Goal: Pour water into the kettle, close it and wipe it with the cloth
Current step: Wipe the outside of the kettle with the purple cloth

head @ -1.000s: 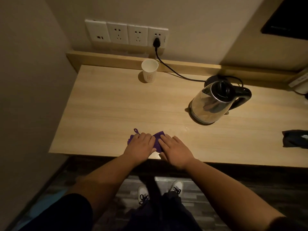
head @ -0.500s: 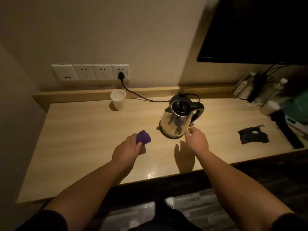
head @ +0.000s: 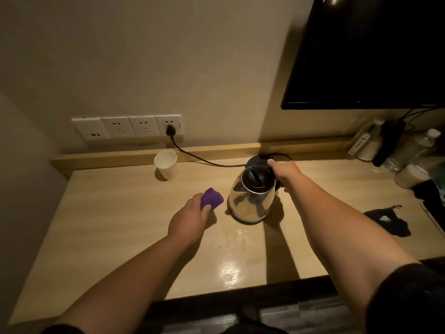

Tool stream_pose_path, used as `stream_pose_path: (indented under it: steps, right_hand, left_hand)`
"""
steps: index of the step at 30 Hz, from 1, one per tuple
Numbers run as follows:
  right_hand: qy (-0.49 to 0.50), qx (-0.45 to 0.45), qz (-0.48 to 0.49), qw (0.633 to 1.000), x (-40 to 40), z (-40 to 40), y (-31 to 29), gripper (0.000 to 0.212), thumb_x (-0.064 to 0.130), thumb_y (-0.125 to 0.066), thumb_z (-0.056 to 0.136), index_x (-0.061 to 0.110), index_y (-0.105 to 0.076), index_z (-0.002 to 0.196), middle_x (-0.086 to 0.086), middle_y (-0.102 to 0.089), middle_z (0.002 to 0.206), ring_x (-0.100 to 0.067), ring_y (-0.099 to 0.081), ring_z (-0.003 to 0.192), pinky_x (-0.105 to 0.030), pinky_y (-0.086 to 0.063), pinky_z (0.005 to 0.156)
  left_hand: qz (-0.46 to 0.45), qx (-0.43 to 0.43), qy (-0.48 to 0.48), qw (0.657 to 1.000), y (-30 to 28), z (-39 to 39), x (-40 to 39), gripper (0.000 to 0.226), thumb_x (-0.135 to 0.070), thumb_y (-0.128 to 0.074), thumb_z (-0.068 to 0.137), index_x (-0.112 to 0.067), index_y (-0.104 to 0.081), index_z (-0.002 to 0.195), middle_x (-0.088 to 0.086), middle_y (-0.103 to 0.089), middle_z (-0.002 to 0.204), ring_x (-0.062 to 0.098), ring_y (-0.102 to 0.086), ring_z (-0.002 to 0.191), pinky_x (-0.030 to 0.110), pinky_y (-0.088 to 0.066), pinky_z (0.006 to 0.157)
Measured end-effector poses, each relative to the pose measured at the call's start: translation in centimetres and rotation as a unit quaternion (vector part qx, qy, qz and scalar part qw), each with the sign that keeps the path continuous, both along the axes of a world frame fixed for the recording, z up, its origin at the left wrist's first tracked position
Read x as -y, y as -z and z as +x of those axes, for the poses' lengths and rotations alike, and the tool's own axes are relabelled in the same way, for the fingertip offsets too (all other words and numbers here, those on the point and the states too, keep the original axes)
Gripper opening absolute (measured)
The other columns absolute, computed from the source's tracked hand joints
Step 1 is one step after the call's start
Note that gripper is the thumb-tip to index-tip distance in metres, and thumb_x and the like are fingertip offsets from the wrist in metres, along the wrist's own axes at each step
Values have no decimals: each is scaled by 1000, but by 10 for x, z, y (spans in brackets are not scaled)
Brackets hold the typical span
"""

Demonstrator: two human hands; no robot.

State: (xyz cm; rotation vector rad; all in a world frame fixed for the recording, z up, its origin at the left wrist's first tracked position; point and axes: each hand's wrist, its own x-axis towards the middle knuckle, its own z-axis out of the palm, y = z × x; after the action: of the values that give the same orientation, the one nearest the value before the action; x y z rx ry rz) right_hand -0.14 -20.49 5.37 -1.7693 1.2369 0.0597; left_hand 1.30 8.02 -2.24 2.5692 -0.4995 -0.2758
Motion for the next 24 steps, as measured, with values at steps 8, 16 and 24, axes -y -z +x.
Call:
stream_pose_path:
  steps: [8,16,24]
  right_hand:
    - [-160,-45,-13,986,-2,45,-13,58,27,-68,80,6,-42,127,-15,-62,98,-34,-63,88,-49,-57,78]
    - [-267,-114,-97,952,-19,68,-2,72,29,-74,79,11,-33,135,-16,-57,115,-34,-60,100,-45,-55,83]
    - [-296,-122,-172,932,-42,72,2,51,19,-68,84,12,-43,129,-12,-56,99,-30,-58,90,-41,-51,70]
  left_hand:
    - [-20,6,-60,998,-5,8,23,44,-44,-40,99,-26,-35,138,-5,-57,122,15,-58,97,35,-52,76]
    - [-60,-23,-82,995,-10,11,41,43,-48,-37,99,-25,-37,136,-7,-60,114,10,-56,91,30,-49,72]
    - [-85,-47,-61,993,-12,29,49,43,-46,-39,99,-25,-37,137,-5,-59,116,9,-53,91,29,-47,73]
